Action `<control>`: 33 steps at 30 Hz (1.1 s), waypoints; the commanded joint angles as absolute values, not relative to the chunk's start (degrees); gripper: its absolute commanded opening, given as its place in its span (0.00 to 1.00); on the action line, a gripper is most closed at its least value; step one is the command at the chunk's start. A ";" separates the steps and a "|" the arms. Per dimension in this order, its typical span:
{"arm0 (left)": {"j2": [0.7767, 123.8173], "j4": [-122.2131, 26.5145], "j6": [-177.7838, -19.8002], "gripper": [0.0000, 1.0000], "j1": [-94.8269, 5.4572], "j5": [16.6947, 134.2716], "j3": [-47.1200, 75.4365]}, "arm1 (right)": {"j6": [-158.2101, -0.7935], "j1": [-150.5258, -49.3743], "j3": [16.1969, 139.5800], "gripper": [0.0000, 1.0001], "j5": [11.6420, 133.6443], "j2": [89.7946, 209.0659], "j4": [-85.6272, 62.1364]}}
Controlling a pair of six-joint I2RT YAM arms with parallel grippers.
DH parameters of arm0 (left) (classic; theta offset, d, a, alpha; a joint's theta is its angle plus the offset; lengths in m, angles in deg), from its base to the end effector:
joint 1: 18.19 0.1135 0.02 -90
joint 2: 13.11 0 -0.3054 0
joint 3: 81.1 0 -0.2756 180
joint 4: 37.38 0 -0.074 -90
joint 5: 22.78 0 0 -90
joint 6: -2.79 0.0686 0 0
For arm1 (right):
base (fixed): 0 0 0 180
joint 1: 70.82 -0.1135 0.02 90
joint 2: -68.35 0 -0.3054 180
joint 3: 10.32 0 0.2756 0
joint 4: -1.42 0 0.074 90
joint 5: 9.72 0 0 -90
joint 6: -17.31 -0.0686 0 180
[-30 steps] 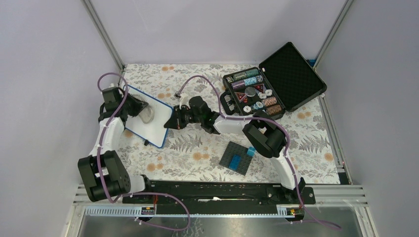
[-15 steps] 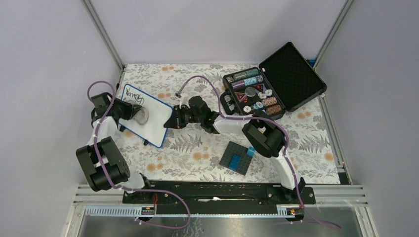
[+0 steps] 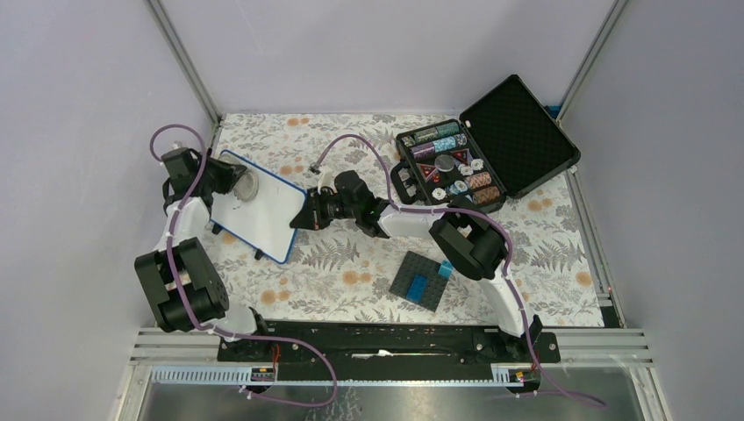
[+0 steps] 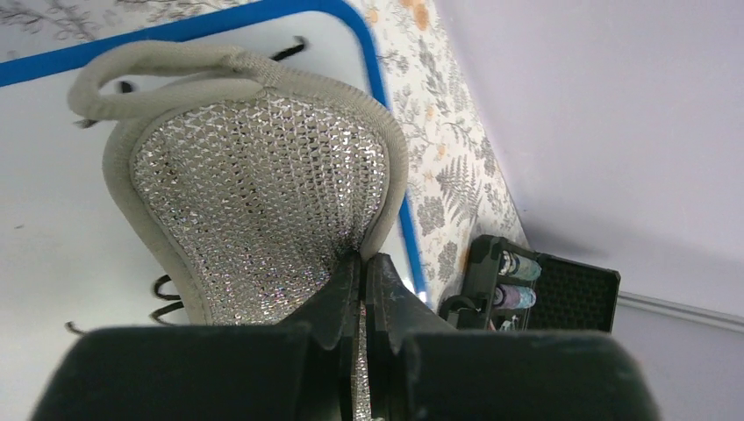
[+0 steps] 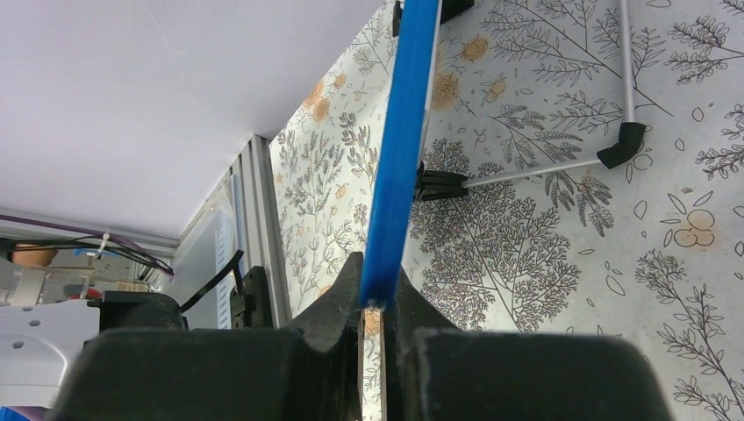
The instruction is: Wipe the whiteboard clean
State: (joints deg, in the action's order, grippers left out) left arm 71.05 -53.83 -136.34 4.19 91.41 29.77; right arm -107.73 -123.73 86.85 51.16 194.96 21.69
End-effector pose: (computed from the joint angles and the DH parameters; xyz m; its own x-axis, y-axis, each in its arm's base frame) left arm 0.3543 0.1155 0.2745 -0.2977 -0.8686 -0.3962 -0.3810 0.4886 -0.7849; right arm 0.3197 0.4783 0.2018 -0.6451 -0.0216 -0.7638 -0.7526 0.1906 0.6303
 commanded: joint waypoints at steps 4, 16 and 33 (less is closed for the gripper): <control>75.95 -57.59 -136.66 0.00 9.45 82.76 35.62 | -105.82 -126.99 89.28 0.00 42.05 194.75 22.69; 79.40 -53.68 -138.87 0.00 8.27 87.99 36.98 | -105.24 -126.99 89.03 0.00 42.40 194.56 22.16; 70.89 -51.49 -129.87 0.00 -0.89 84.42 33.08 | -105.11 -127.07 89.21 0.00 42.55 194.91 21.74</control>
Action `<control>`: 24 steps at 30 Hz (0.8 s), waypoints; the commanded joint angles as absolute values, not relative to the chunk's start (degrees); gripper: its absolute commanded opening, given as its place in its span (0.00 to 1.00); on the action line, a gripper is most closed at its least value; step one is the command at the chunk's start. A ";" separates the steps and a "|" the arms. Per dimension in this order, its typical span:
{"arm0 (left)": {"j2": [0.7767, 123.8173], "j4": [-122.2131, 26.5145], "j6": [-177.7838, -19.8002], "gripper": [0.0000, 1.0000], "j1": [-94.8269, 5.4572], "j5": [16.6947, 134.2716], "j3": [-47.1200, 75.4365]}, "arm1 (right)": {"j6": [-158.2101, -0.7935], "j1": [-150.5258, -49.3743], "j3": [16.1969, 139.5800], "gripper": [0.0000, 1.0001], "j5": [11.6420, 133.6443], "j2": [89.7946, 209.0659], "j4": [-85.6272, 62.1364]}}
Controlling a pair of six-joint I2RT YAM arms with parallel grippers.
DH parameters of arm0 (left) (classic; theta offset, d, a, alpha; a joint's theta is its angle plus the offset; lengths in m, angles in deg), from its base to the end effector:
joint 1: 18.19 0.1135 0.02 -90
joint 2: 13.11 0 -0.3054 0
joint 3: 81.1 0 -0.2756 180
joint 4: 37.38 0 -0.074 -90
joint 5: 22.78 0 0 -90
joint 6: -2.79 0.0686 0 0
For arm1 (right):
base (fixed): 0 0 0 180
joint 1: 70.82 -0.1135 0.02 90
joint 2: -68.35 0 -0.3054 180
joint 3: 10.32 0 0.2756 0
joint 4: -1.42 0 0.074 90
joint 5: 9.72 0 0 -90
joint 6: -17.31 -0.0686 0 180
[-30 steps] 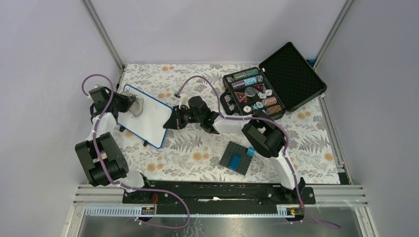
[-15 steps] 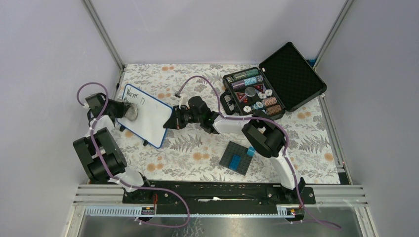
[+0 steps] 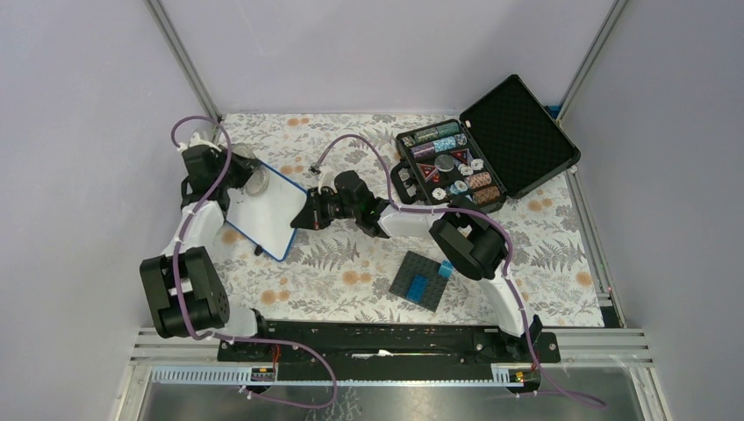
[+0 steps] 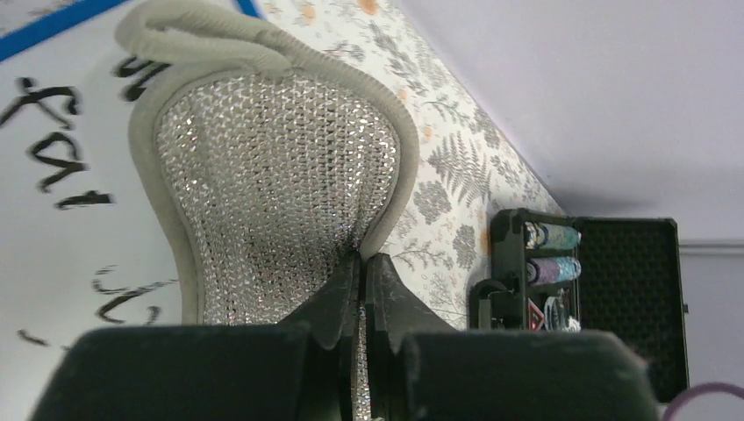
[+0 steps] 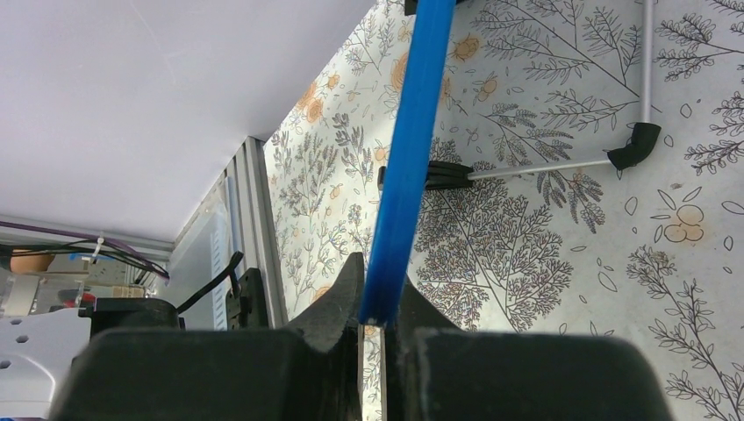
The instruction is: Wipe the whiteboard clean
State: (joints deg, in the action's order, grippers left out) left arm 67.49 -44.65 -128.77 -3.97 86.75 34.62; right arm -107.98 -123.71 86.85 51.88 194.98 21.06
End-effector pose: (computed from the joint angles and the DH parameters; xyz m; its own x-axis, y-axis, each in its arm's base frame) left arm 0.3562 0.0666 0.2819 -0.3337 -0.7296 -0.5970 -0.2084 0.6747 -0.7081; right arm 0.3206 0.4779 0.2001 -0.6526 -0.0203 -0.7574 -0.7439 0.2067 0.6355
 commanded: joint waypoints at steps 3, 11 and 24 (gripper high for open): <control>73.93 -55.51 -132.67 0.00 4.20 83.88 33.64 | -105.10 -127.10 89.31 0.00 42.58 194.91 21.64; 80.16 -62.15 -133.99 0.00 7.18 82.14 31.60 | -104.73 -127.07 89.14 0.00 42.74 194.66 21.37; 67.09 -40.28 -125.72 0.00 -7.73 94.04 35.78 | -104.62 -127.08 88.95 0.00 42.84 194.55 21.37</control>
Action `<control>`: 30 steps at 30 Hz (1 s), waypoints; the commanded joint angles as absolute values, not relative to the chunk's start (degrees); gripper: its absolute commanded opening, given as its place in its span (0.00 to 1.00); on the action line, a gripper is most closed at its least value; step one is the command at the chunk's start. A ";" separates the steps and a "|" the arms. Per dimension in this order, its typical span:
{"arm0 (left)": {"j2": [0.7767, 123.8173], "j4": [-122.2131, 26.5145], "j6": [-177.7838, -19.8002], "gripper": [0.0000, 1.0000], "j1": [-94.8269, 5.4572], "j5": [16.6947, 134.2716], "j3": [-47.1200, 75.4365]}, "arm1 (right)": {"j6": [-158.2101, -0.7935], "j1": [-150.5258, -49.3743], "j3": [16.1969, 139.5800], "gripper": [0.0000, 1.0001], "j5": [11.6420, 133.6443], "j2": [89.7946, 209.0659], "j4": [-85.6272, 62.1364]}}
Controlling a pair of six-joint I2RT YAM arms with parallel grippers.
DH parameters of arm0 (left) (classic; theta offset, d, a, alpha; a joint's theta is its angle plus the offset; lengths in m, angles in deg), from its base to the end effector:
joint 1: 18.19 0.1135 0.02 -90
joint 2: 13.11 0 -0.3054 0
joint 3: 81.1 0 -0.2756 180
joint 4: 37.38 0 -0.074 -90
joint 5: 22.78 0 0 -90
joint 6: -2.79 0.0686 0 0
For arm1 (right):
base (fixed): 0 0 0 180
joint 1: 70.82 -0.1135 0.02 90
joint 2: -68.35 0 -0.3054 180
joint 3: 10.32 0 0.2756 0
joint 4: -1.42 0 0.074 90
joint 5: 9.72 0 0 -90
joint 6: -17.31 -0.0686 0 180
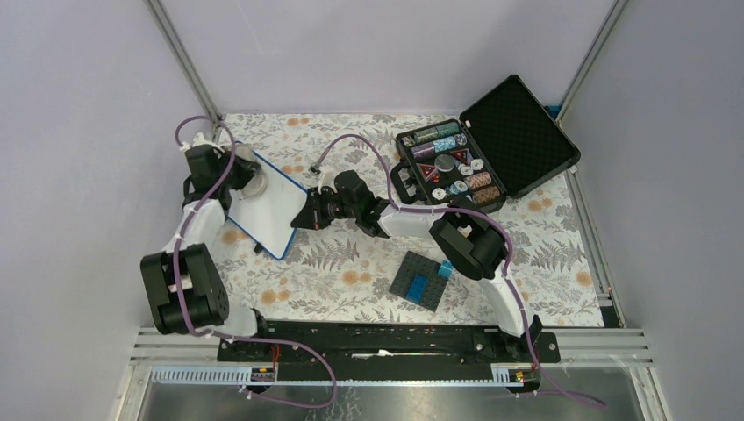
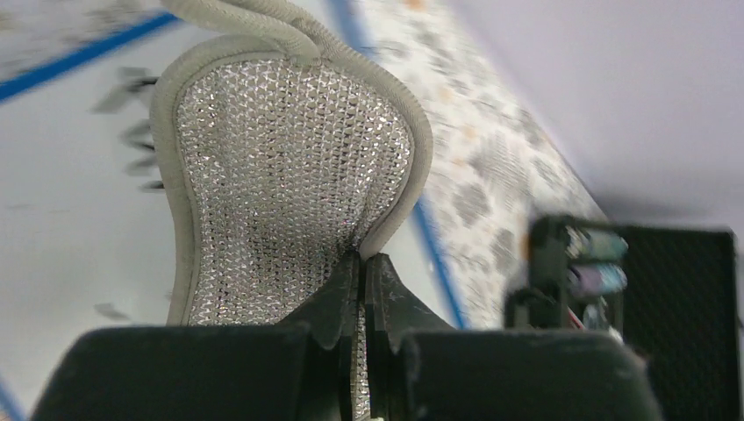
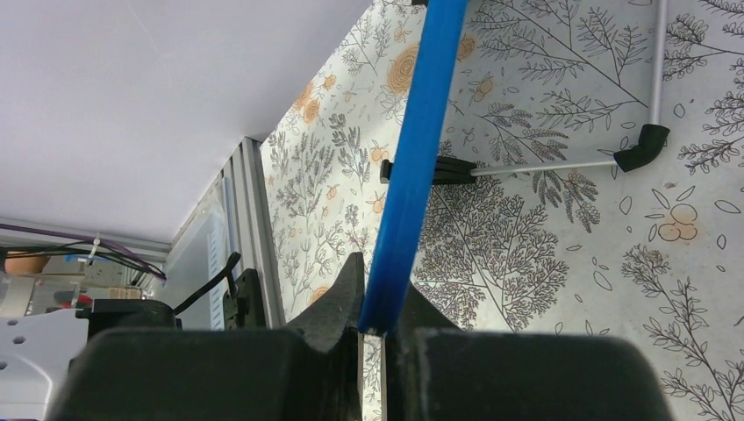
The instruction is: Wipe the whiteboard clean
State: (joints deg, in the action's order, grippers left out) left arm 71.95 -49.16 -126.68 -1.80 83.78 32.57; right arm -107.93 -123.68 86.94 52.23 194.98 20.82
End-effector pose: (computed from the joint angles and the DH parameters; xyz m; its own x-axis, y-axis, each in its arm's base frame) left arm 0.3654 0.0871 0.2583 -0.3538 -0.7392 -0.5731 -0.3365 0.6723 -0.6594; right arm 0.3214 0.4778 0.2001 -0.6527 -0.0183 -0.7574 -0.7427 0.2133 0.6348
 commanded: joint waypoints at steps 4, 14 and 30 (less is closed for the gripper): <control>68.59 -44.99 -125.76 0.00 -7.58 89.53 34.53 | -104.59 -127.16 89.13 0.00 42.80 194.73 21.28; 79.78 -60.35 -134.68 0.00 4.23 81.68 33.26 | -104.13 -127.30 89.11 0.00 43.00 194.49 20.75; 71.53 -48.35 -124.98 0.00 -8.40 91.10 33.08 | -104.17 -127.40 89.59 0.00 42.85 194.95 20.67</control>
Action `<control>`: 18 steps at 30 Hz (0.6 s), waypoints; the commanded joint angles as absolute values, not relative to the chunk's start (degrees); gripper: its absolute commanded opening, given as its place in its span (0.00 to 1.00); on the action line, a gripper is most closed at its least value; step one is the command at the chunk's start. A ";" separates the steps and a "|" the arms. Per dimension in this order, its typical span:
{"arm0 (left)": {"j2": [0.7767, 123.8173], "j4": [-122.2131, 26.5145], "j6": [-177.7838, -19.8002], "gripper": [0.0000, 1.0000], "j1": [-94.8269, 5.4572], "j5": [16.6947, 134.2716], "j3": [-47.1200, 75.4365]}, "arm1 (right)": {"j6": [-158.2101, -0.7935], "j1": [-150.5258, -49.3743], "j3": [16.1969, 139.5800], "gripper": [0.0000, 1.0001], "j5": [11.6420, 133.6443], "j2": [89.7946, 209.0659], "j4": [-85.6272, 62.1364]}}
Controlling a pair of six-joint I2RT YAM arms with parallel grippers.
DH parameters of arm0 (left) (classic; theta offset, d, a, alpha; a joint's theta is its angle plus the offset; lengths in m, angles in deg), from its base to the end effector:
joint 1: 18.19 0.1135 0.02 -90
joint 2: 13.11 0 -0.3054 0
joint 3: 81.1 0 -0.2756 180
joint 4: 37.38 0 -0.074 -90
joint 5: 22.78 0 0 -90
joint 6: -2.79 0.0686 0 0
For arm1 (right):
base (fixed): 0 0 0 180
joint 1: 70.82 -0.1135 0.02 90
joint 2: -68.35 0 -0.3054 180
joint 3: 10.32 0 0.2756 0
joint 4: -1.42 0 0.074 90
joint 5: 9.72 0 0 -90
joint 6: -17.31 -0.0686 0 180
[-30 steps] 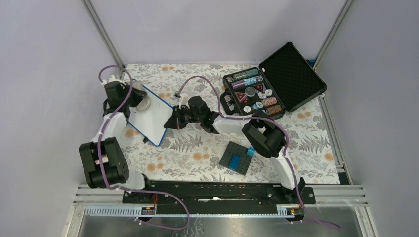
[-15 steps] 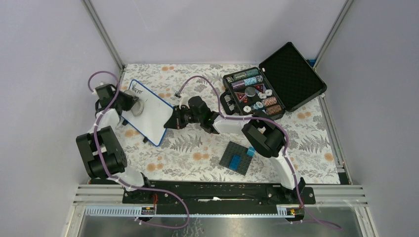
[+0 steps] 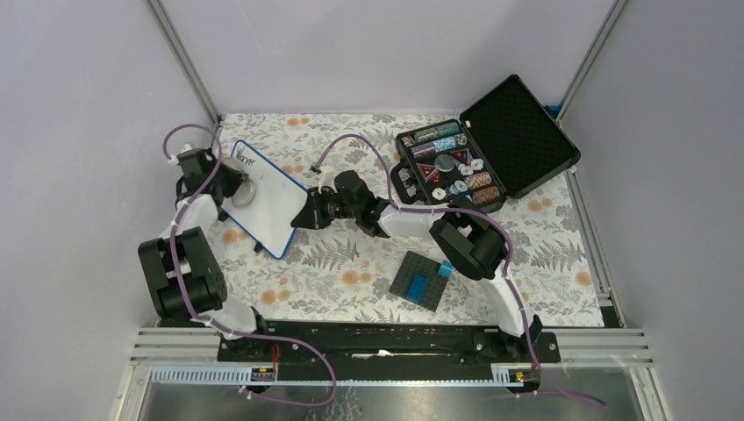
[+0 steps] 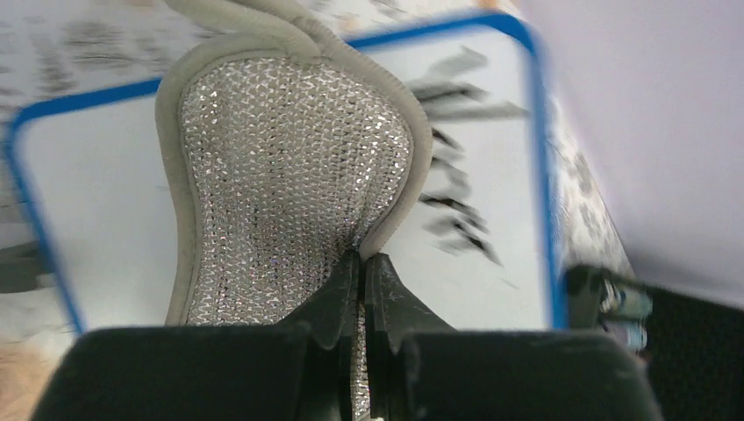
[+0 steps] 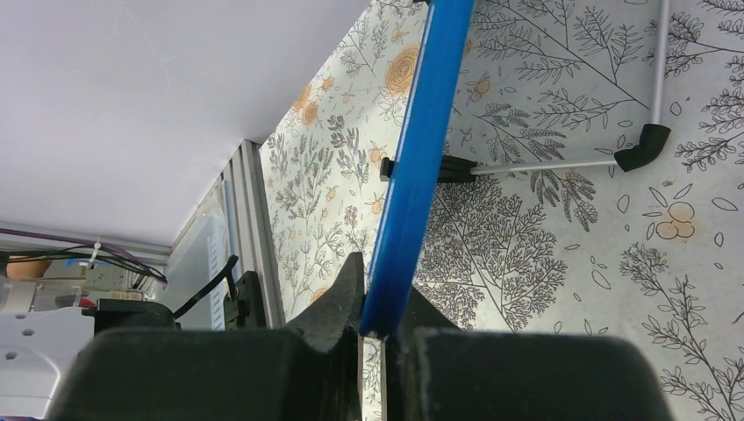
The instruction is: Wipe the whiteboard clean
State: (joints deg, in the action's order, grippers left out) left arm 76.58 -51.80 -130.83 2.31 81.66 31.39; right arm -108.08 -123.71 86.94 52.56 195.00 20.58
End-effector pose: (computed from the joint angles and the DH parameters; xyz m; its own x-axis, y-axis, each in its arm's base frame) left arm 0.3678 0.1193 0.2311 -0.2997 -0.8253 -0.4786 -0.4950 0.5634 -0.6615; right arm 0.3215 0.4778 0.1993 -0.6562 -0.0176 -0.7544 -0.7386 0.2198 0.6373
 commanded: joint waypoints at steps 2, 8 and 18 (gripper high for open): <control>68.89 -46.04 -123.62 0.00 -10.63 91.58 34.21 | -104.32 -127.42 89.76 0.00 42.84 195.07 20.67; 70.45 -47.92 -124.67 0.00 -11.59 91.40 33.68 | -104.28 -127.51 90.09 0.00 42.71 195.44 20.40; 80.59 -66.84 -134.06 0.00 -0.89 75.75 31.06 | -104.09 -127.51 90.09 0.00 42.82 195.35 20.15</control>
State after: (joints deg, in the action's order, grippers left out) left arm 73.48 -55.47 -130.19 -5.45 81.07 26.97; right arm -109.37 -123.64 87.59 52.73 195.48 19.99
